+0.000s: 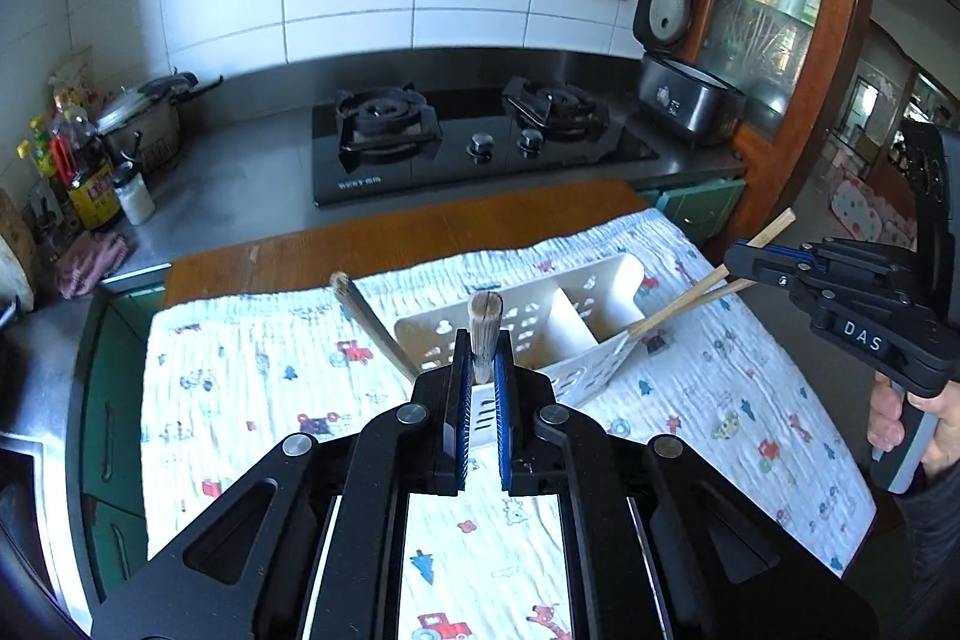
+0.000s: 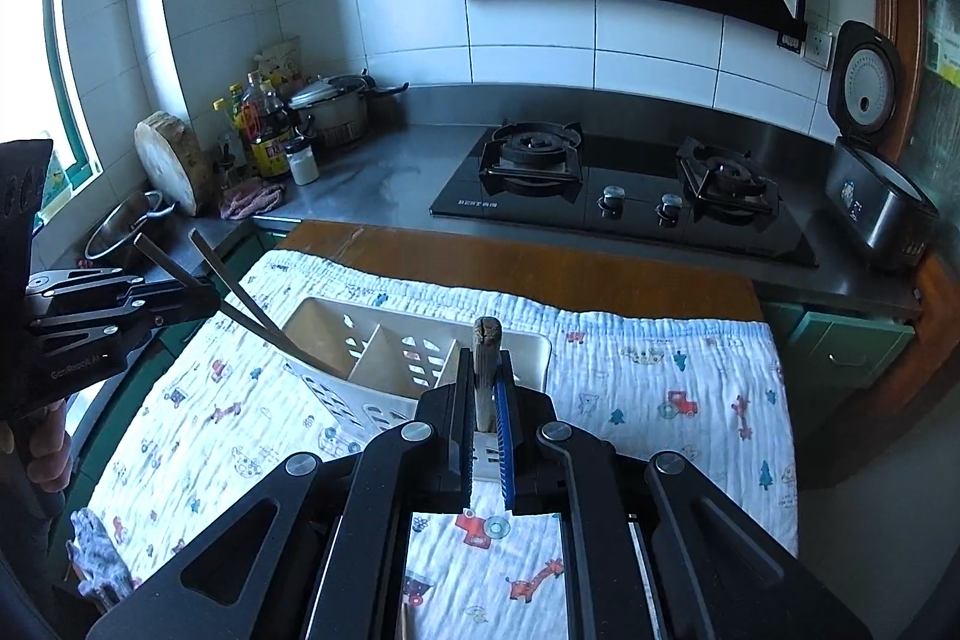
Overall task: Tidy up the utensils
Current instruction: 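Lower both chopsticks into the holder slots and open both grippers, then move both open grippers back down toward the remaining chopsticks, then close the right gripper on a chopstick while the left gripper grasps another, then lift both held chopsticks upright and carry them over the white holder, then lower both chopsticks into the holder slots and open both grippers, then move back to the cloth and close each gripper on a chopstick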
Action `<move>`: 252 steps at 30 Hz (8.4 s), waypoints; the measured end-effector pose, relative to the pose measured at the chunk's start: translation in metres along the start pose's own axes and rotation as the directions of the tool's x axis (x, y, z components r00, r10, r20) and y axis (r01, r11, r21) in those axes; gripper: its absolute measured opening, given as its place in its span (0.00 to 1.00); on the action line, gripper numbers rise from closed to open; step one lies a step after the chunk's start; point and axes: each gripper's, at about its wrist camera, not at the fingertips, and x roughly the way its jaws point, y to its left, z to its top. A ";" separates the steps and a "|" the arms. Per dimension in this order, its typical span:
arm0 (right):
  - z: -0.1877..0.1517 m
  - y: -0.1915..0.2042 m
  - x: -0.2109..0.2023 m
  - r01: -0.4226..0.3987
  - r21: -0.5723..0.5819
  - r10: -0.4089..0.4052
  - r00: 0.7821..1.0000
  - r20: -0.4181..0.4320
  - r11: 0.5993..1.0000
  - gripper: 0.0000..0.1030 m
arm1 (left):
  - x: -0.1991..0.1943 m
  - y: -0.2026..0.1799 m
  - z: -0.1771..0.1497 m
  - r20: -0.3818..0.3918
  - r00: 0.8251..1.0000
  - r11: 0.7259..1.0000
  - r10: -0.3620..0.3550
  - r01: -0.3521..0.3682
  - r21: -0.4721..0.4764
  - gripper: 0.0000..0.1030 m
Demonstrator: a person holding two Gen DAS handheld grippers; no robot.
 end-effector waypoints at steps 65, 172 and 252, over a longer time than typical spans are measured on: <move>-0.326 0.042 -0.064 -0.028 -0.025 0.025 0.994 -0.103 0.999 0.10 | -0.065 -0.062 -0.303 -0.075 0.994 0.992 -0.084 0.077 -0.102 0.24; -0.002 0.012 -0.113 -0.005 -0.035 0.012 0.979 0.203 0.999 0.06 | -0.089 -0.037 -0.006 0.231 0.973 0.999 0.028 -0.036 0.030 0.05; -0.310 0.064 -0.070 -0.052 -0.015 0.051 0.998 -0.047 0.999 0.23 | -0.053 -0.085 -0.300 -0.076 0.982 0.980 -0.171 0.161 -0.120 0.12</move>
